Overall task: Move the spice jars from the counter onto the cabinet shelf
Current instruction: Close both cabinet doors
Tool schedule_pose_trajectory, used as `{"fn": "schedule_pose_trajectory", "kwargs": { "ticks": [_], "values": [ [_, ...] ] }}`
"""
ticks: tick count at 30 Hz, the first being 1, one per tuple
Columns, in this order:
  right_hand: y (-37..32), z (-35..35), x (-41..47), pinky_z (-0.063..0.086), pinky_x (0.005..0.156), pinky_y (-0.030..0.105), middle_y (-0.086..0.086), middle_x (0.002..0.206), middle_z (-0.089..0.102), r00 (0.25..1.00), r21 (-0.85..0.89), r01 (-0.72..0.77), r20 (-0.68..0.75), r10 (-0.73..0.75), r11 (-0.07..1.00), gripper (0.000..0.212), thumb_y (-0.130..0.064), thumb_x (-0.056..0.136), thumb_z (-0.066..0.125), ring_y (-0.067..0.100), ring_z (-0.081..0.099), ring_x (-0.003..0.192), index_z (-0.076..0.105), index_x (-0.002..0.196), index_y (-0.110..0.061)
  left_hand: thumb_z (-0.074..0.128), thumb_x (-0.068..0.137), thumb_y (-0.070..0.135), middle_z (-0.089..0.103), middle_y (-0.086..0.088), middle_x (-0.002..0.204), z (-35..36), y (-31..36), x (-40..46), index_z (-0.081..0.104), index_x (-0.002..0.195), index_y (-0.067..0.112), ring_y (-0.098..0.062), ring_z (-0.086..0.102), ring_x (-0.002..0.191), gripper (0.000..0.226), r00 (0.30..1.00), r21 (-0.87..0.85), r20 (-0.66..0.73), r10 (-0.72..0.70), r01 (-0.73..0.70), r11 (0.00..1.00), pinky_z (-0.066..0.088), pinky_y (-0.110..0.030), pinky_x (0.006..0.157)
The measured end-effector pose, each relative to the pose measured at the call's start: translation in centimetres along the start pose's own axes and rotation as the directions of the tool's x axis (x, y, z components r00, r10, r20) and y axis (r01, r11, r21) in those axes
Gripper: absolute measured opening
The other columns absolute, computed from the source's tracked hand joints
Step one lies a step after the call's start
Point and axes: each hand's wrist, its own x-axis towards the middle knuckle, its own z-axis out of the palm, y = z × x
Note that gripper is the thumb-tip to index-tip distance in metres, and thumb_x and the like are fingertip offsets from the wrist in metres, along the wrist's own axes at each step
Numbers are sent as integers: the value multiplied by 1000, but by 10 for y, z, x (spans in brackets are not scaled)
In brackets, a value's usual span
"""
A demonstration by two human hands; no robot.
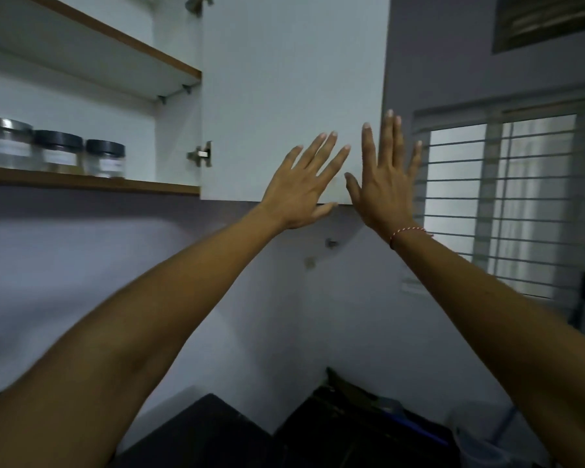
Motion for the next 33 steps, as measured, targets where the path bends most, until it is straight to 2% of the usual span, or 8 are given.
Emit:
{"fn": "schedule_pose_trajectory", "kwargs": {
  "ticks": [4,8,12,15,18,23,28,33],
  "values": [
    [25,5,-10,10,116,46,16,157,-4,984,124,-152,112,139,980,73,-45,95,36,30,-3,146,2,149,-9,46,88,45,-1,-11,159,10,37,28,2,149,19,-26,0,147,80,1000,-2,28,11,-11,1000,10,-44,117],
    [29,21,-15,17,118,44,12,158,2,962,317,-167,258,85,934,68,-37,97,37,25,1,146,3,148,-7,48,90,40,-4,-12,158,17,49,48,5,149,22,-27,-4,147,75,999,17,39,7,-7,1000,6,-45,117],
    [19,32,-10,26,113,38,8,158,11,945,603,-300,292,146,739,73,-32,95,46,23,18,144,1,149,-11,55,87,42,-8,-13,158,26,41,56,2,149,25,-28,-7,146,83,994,42,104,30,-35,999,4,-45,117],
    [7,37,-8,30,99,23,9,155,21,935,730,-355,279,220,585,74,-23,94,50,24,32,138,1,149,-15,57,86,40,-10,-12,158,29,36,56,2,149,26,-28,-6,146,84,991,-19,127,39,-37,999,8,-45,117],
    [0,37,-5,35,99,24,10,150,32,897,759,-423,273,347,495,65,-12,94,46,25,39,134,12,149,-12,55,88,40,-10,-13,158,31,37,51,0,149,27,-28,-4,146,83,993,-75,109,34,-26,997,12,-44,117],
    [-12,26,-8,45,98,33,11,135,52,892,735,-403,184,412,545,46,-15,95,47,26,53,121,36,139,-8,49,90,45,-4,-14,158,24,30,38,3,149,26,-28,4,146,77,998,-117,39,50,-45,992,20,-43,115],
    [-27,11,-9,44,69,14,7,111,64,879,761,-386,132,459,521,40,-28,96,45,18,62,95,46,131,-9,39,93,29,10,-12,158,6,13,17,7,150,19,-25,20,144,66,997,-343,-80,20,-46,938,33,-40,109],
    [-52,-10,-7,38,48,5,-11,72,53,868,817,-333,70,492,471,30,-31,99,36,-3,49,59,55,105,-8,35,97,43,6,-8,159,-16,3,-2,9,149,18,-24,21,144,64,969,-585,-9,-246,194,788,33,-43,108]
  ]
}}
